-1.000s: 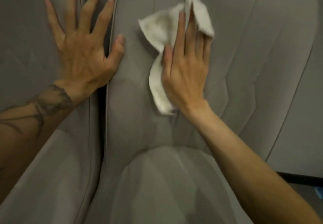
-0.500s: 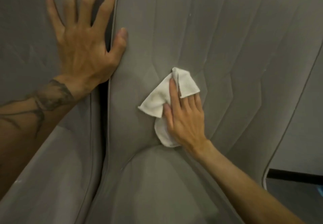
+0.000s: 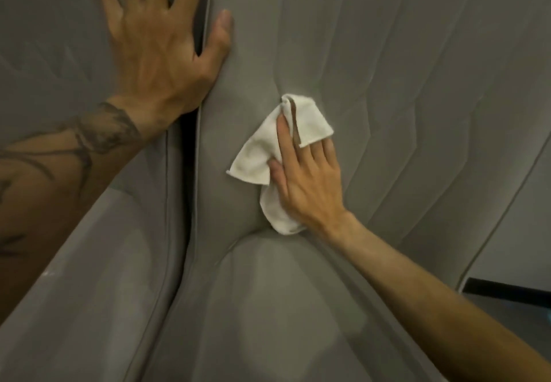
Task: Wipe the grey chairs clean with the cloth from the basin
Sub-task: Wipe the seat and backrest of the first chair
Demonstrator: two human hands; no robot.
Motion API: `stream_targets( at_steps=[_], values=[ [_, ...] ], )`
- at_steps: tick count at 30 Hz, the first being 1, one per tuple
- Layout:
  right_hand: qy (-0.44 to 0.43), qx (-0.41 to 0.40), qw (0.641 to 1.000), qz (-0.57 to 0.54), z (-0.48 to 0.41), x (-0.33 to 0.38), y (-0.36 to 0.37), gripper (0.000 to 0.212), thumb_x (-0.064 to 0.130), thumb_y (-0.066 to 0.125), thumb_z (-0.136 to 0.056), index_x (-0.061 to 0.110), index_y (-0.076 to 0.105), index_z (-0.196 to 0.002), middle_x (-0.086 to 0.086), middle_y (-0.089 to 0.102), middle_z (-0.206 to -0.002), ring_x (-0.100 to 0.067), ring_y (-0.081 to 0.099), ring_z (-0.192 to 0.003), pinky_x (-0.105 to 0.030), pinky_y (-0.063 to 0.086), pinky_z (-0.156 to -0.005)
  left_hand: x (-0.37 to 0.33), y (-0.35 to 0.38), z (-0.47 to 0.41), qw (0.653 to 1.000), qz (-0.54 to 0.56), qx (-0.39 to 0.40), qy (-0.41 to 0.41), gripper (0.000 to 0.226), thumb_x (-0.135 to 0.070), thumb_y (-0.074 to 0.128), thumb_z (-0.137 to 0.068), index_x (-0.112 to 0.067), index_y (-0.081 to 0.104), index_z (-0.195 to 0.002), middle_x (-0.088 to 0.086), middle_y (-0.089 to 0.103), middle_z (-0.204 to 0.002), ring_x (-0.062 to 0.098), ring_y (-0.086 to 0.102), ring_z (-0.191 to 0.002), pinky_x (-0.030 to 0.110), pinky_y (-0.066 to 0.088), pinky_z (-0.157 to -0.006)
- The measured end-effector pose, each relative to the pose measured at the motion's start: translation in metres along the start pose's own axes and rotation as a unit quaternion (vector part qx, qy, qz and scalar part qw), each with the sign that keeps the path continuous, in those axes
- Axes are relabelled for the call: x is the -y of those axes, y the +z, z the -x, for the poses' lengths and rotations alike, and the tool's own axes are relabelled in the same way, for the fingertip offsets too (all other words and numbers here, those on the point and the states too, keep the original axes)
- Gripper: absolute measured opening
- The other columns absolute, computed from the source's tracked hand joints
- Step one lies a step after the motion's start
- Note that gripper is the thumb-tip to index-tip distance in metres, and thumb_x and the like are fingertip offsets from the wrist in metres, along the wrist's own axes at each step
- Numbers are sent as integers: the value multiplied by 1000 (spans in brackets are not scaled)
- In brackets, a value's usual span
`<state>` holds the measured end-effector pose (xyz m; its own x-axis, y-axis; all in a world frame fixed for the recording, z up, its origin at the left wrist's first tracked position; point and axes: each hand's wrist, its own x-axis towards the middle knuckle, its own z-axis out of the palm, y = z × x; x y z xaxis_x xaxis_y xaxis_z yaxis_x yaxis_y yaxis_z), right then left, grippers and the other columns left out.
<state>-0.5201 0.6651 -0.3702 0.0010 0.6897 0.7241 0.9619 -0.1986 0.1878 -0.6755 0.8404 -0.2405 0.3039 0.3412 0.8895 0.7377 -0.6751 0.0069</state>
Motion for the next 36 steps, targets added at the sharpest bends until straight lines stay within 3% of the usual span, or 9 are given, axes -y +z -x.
stream_targets(
  at_steps=[3, 7, 14, 17, 21, 28, 31, 34, 36],
  values=[
    [11, -116, 992, 39, -63, -40, -21, 58, 35, 35, -111, 10, 27, -162, -14, 30, -168, -29, 27, -156, -40, 19, -129, 1, -1, 1, 1000, -3, 3, -5, 65, -66, 20, -105, -32, 37, -158, 4, 40, -163, 33, 34, -153, 59, 17, -126],
    [144, -233, 962, -6, -130, -21, -23, 57, 36, 29, -110, 3, 37, -156, -22, 39, -161, -36, 34, -151, -50, 24, -128, 0, -3, -1, 1000, -8, 8, -2, 67, -66, 17, -105, -33, 36, -160, 2, 39, -165, 30, 33, -154, 59, 17, -126],
    [31, -64, 995, -69, -52, 29, -17, 58, 33, 34, -110, 4, 30, -160, -18, 29, -168, -33, 26, -157, -45, 20, -130, 0, -1, -1, 1000, -9, 14, -4, 62, -61, 21, -107, -32, 39, -159, 1, 42, -164, 32, 35, -154, 63, 16, -125],
    [34, -151, 987, -32, -118, 7, -34, 54, 34, 34, -111, 7, 37, -158, -17, 37, -164, -33, 34, -153, -44, 23, -128, 2, -2, -3, 1000, -12, 26, 9, 61, -60, 24, -108, -35, 32, -163, -4, 32, -169, 28, 23, -160, 65, 7, -127],
    [94, -232, 967, -41, -171, 17, -41, 50, 32, 38, -109, 9, 52, -150, -16, 55, -151, -35, 50, -141, -43, 28, -123, 13, 1, -2, 997, 68, 16, 29, 48, -33, 31, -111, -23, 49, -155, 3, 43, -162, 31, 28, -158, 69, 7, -126],
    [-46, -38, 995, -75, -65, 50, -31, 54, 32, 38, -111, 12, 28, -161, -13, 28, -169, -30, 25, -158, -44, 18, -130, 34, -6, 12, 991, 89, 46, 86, 48, -17, 39, -110, -13, 45, -157, 11, 37, -166, 41, 22, -158, 64, 10, -128],
    [-40, -113, 992, -28, -133, 18, -49, 53, 34, 28, -113, 12, 34, -161, -13, 33, -167, -31, 30, -156, -43, 23, -128, 35, -12, 11, 990, 81, 68, 96, 51, -22, 36, -110, -16, 40, -161, 7, 31, -170, 37, 18, -161, 61, 8, -129],
    [30, -216, 975, -31, -210, -7, -67, 44, 33, 35, -111, 13, 63, -139, -10, 64, -140, -31, 59, -131, -35, 38, -112, 35, -15, 12, 990, 67, 72, 97, 52, -30, 34, -111, -18, 39, -161, 6, 28, -172, 35, 15, -161, 60, 7, -130],
    [58, -236, 970, -28, -216, 2, -68, 42, 32, 38, -110, 14, 64, -137, -8, 65, -140, -30, 59, -132, -35, 36, -114, 33, -15, 12, 991, 61, 73, 94, 53, -33, 32, -111, -19, 38, -162, 6, 26, -172, 35, 15, -162, 60, 7, -130]
  ],
)
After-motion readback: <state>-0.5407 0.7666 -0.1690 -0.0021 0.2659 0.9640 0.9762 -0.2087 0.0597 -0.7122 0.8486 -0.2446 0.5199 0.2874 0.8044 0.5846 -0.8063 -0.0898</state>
